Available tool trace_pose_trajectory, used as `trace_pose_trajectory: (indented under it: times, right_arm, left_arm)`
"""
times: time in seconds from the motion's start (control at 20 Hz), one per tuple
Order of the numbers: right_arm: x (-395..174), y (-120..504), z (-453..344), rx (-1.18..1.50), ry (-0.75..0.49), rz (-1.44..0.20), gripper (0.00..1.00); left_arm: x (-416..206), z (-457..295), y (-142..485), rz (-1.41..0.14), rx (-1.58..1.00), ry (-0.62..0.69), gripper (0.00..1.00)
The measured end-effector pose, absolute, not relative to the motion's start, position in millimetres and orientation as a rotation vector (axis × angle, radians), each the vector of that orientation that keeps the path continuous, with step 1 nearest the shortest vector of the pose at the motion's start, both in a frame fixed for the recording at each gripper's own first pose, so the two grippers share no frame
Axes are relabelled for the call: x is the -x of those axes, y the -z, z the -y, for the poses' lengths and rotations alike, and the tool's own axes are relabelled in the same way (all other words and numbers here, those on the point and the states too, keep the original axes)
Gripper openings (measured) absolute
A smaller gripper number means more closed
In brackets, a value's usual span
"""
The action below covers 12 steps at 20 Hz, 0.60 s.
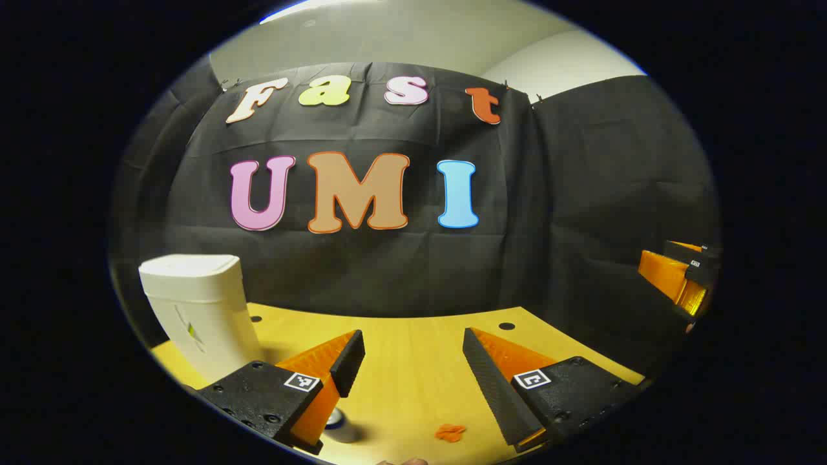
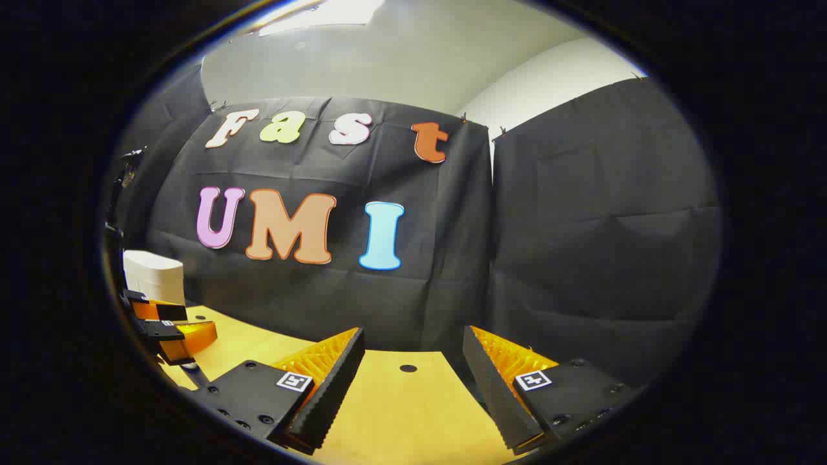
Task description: Press the lid of the desktop garbage bin to open it, pick up the crumpled paper on the desktop and throw it into the bin, then pick up the pop can on the desktop and drop it into the bin, and finally close the garbage bin lid.
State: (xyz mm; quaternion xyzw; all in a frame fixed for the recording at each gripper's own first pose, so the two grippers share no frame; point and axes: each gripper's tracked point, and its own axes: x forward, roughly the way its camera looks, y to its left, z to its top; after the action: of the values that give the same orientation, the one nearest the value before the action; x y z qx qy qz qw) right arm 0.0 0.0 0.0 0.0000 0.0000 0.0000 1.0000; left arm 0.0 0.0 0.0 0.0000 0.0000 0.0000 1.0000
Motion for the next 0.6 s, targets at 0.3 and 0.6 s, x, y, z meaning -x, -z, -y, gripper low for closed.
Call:
trace_pose_trajectory:
  times: [0.3, 0.6]
  right_arm:
    - [49.1, -64.7, -96.8, -0.033, 0.0, 0.053, 0.98]
    - [46.4, -69.8, -168.6, -0.081, -0.141, 0.041, 0.99]
  left_arm:
    - [30.1, -98.2, -56.6, 0.07, -0.024, -0.008, 0.95]
    - [45.7, -132.0, -79.2, 0.1, 0.047, -0.076, 0.94]
